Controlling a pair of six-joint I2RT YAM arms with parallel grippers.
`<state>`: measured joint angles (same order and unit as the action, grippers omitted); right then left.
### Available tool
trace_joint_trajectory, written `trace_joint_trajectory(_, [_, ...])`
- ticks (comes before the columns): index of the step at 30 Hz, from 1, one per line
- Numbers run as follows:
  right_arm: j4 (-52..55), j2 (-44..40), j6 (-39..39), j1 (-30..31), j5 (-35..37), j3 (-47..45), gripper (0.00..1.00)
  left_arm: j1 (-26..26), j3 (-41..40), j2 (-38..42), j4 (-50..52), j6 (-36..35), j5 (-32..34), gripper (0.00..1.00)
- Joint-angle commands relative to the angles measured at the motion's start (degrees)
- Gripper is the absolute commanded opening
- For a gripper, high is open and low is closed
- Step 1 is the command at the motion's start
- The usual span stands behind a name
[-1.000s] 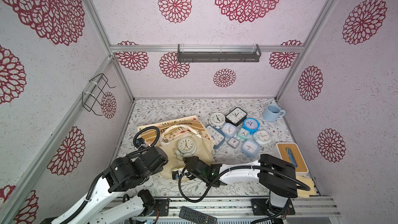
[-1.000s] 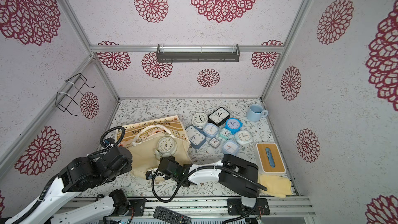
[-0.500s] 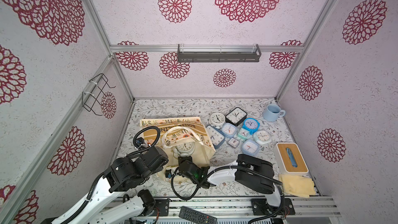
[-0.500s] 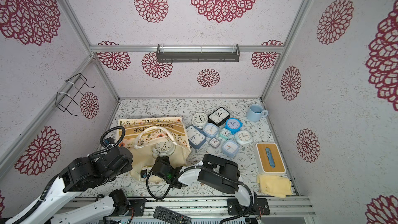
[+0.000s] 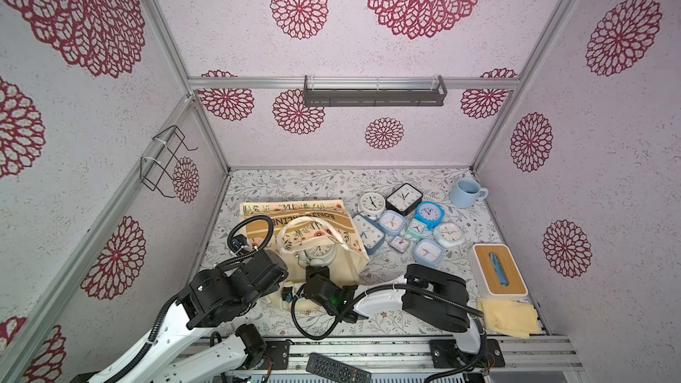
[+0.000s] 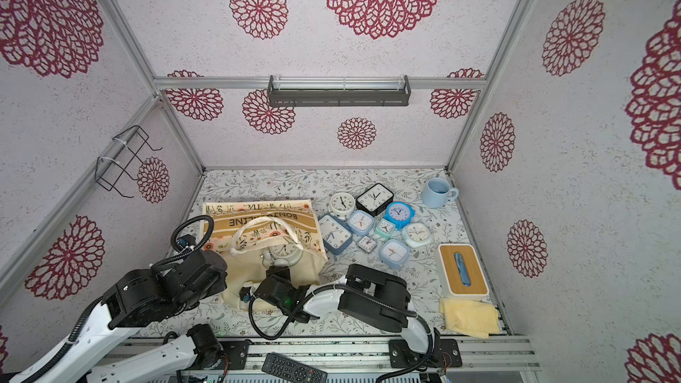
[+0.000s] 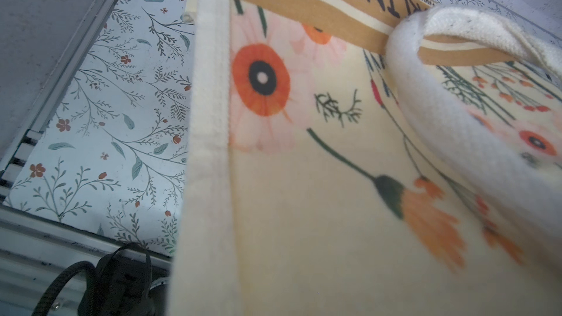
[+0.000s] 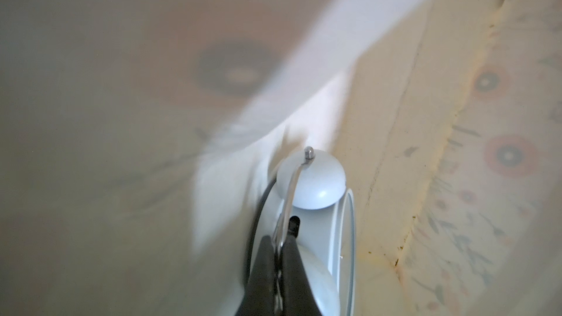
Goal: Take the alarm clock out of the canvas bag
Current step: Pick up the alarm from the canvas bag.
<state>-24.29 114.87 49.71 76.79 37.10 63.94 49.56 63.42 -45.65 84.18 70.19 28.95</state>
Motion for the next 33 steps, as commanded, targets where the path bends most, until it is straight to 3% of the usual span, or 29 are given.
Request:
trace_joint_trajectory(1, [7.3,-9.9,-8.4,-0.2,-2.7,1.1,0.00,-0.2,2.0,-0.2,-1.4,-0.3,0.5,0.00])
trace_joint_trajectory(8, [24.4,-21.1,-20.8,-1.8,-15.7,2.0,0.00,-0.6,4.0,-1.7,-0.1,0.1,1.6,0.00])
trace_joint_trajectory(14, [31.1,-29.8,-27.4,-4.0,-24.0,1.0,0.00,-2.3,6.9,-5.2,1.9,-0.6,1.9,0.00])
trace_joint_trajectory(22, [37.0,-36.2,-31.4,-6.0,-25.5,2.5,0.00,-7.0,10.1,-9.0,1.3,-4.3,-2.2,0.00])
trace_joint_trajectory(33, [50.4,-49.1,-37.6,-6.2,-20.6,4.3,0.00,-23.6,14.5,-12.5,-1.9,-8.4,-10.6,0.00])
